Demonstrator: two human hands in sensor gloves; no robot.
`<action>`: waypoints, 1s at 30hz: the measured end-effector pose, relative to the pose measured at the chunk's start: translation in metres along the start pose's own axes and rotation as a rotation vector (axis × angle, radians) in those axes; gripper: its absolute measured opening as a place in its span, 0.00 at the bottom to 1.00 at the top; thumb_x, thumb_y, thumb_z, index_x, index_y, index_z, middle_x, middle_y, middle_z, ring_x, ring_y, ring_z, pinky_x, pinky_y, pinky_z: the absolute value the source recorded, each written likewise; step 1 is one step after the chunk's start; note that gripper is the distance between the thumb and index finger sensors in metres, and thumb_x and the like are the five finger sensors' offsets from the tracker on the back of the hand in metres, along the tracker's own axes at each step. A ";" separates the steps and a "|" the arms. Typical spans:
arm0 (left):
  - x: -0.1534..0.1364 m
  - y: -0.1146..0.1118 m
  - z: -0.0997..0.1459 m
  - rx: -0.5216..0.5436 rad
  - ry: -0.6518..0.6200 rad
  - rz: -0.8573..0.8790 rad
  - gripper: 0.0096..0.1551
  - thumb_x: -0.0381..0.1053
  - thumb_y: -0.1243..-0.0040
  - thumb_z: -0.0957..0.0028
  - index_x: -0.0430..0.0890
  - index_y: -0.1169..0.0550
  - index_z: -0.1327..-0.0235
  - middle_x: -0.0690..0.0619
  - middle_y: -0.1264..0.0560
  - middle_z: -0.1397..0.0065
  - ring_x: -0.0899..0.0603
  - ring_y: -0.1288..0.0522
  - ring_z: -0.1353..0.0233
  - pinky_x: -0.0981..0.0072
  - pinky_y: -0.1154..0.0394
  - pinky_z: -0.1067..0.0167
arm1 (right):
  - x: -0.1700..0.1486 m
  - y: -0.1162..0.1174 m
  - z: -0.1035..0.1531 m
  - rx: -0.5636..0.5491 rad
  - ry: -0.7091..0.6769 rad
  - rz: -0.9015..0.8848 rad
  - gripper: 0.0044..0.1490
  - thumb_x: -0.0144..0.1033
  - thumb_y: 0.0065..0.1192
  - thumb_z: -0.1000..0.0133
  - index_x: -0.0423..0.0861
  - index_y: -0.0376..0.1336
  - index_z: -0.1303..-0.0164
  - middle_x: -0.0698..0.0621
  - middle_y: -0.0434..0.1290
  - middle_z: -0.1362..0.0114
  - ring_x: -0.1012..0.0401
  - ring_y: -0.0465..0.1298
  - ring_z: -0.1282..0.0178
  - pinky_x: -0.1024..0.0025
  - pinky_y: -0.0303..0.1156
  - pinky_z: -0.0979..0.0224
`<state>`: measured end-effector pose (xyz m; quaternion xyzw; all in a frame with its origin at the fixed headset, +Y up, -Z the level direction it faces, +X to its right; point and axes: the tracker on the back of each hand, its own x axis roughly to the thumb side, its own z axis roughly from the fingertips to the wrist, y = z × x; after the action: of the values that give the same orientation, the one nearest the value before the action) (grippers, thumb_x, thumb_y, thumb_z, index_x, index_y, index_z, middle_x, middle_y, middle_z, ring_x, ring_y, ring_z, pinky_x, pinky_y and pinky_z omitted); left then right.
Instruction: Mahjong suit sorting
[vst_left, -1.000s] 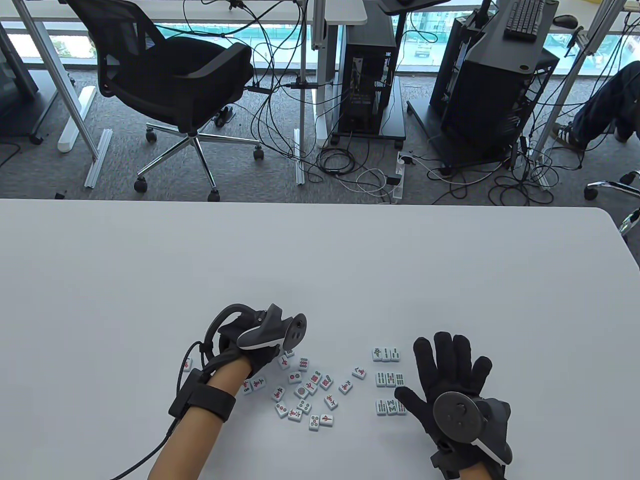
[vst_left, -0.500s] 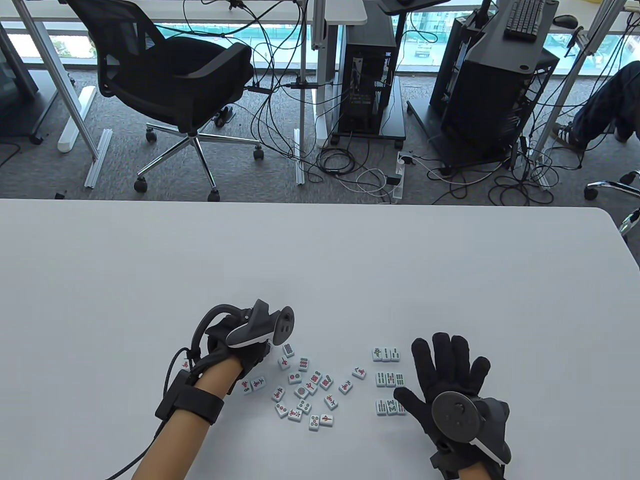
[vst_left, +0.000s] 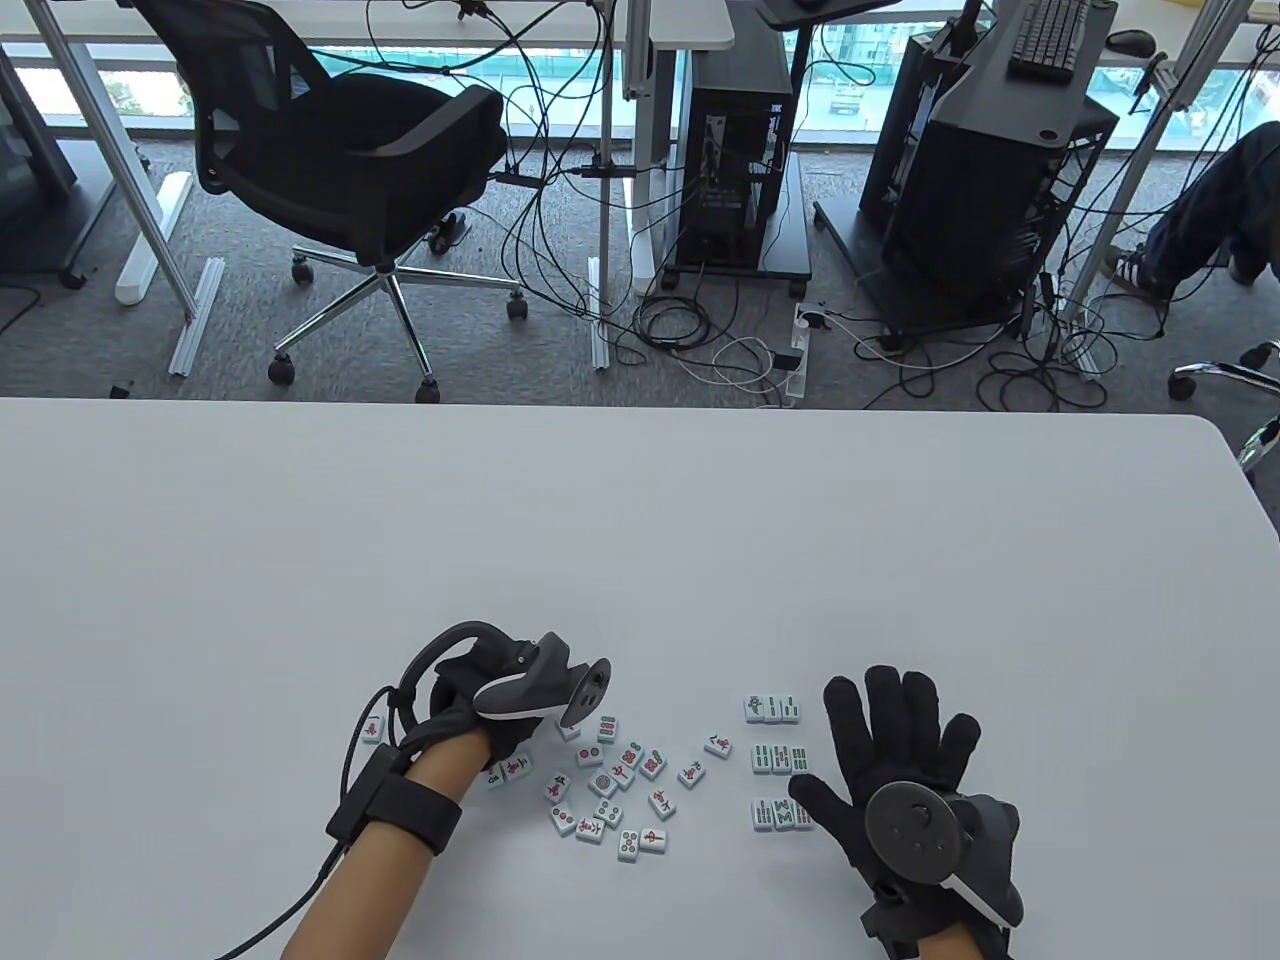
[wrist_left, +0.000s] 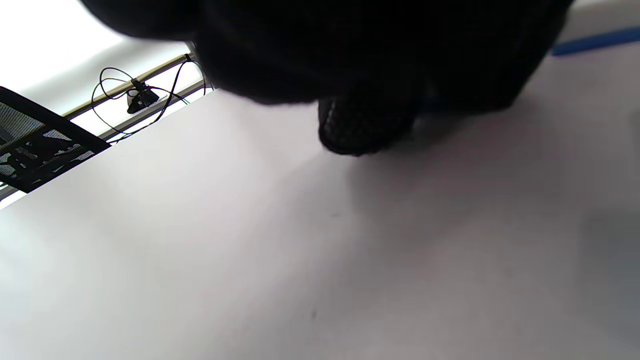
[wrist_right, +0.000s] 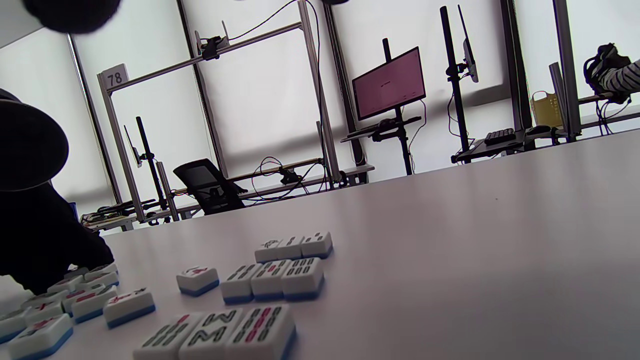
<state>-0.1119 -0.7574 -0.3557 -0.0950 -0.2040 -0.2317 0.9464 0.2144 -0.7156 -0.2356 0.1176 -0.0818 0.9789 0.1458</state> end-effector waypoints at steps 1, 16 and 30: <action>-0.004 0.000 0.002 0.000 0.004 0.007 0.32 0.60 0.32 0.62 0.50 0.21 0.45 0.63 0.14 0.62 0.54 0.17 0.72 0.62 0.20 0.65 | 0.000 0.000 0.000 -0.001 -0.001 -0.004 0.55 0.69 0.45 0.48 0.58 0.31 0.18 0.42 0.32 0.12 0.40 0.29 0.16 0.26 0.30 0.26; -0.104 -0.032 0.067 -0.069 0.166 0.120 0.33 0.63 0.30 0.68 0.51 0.19 0.48 0.64 0.15 0.72 0.54 0.20 0.80 0.62 0.21 0.71 | 0.001 0.000 0.000 0.011 -0.003 0.007 0.54 0.69 0.45 0.48 0.60 0.31 0.18 0.43 0.31 0.12 0.40 0.29 0.17 0.26 0.29 0.26; -0.098 -0.052 0.071 -0.075 0.151 0.177 0.33 0.63 0.30 0.68 0.51 0.18 0.50 0.64 0.15 0.73 0.55 0.21 0.81 0.63 0.21 0.72 | 0.001 0.003 0.000 0.031 0.003 0.013 0.54 0.69 0.45 0.48 0.60 0.31 0.18 0.42 0.31 0.12 0.40 0.29 0.17 0.26 0.29 0.26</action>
<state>-0.2406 -0.7445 -0.3299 -0.1301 -0.1143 -0.1612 0.9716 0.2123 -0.7176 -0.2357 0.1179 -0.0672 0.9812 0.1375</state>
